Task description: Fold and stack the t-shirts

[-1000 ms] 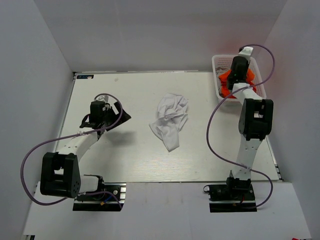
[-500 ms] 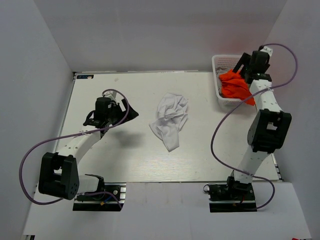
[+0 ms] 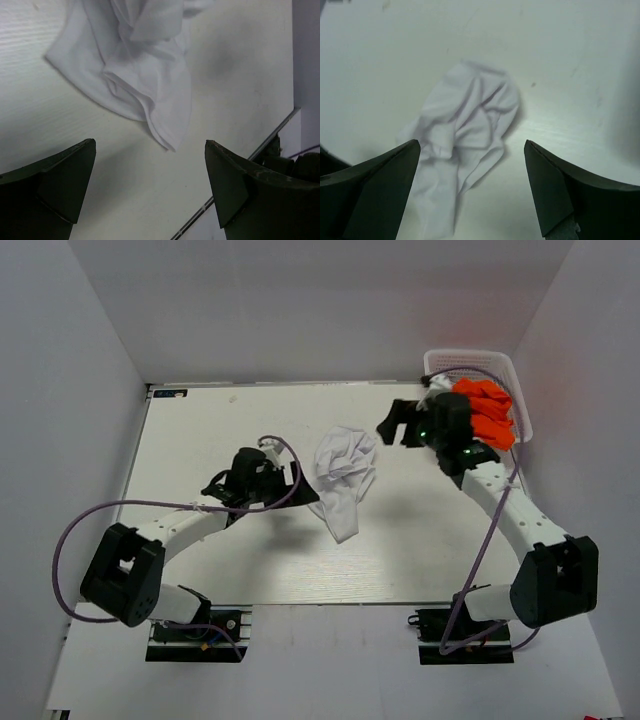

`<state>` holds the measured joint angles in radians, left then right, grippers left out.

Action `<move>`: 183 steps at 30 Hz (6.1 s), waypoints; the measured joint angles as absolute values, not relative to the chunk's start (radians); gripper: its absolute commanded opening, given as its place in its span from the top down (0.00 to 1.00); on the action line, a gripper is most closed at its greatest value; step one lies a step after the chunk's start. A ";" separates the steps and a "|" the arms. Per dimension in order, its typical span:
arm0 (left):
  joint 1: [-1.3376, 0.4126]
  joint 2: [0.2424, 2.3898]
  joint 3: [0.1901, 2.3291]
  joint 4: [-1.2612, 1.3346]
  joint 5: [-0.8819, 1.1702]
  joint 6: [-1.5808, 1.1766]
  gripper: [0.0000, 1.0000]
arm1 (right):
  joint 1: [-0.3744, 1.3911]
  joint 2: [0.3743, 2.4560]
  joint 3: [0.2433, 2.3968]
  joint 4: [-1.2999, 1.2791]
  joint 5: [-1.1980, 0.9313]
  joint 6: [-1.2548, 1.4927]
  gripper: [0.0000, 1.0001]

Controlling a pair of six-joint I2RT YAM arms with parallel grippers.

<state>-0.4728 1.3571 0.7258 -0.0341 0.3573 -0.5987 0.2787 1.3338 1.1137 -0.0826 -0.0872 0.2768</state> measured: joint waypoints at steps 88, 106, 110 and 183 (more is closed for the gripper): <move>-0.854 0.635 1.314 -0.156 -0.838 -0.177 1.00 | 0.517 0.830 1.552 -0.129 0.487 0.109 1.00; -0.469 1.617 1.159 -0.111 -1.085 -0.329 0.21 | 0.397 1.792 1.450 -0.176 0.278 0.284 0.36; -0.336 1.850 1.424 -0.338 -1.048 -0.480 0.00 | 0.364 1.965 1.535 -0.281 0.208 0.288 0.10; -0.308 1.403 0.647 -0.138 0.038 -0.724 0.00 | 0.673 1.920 1.292 -0.323 0.146 0.470 0.40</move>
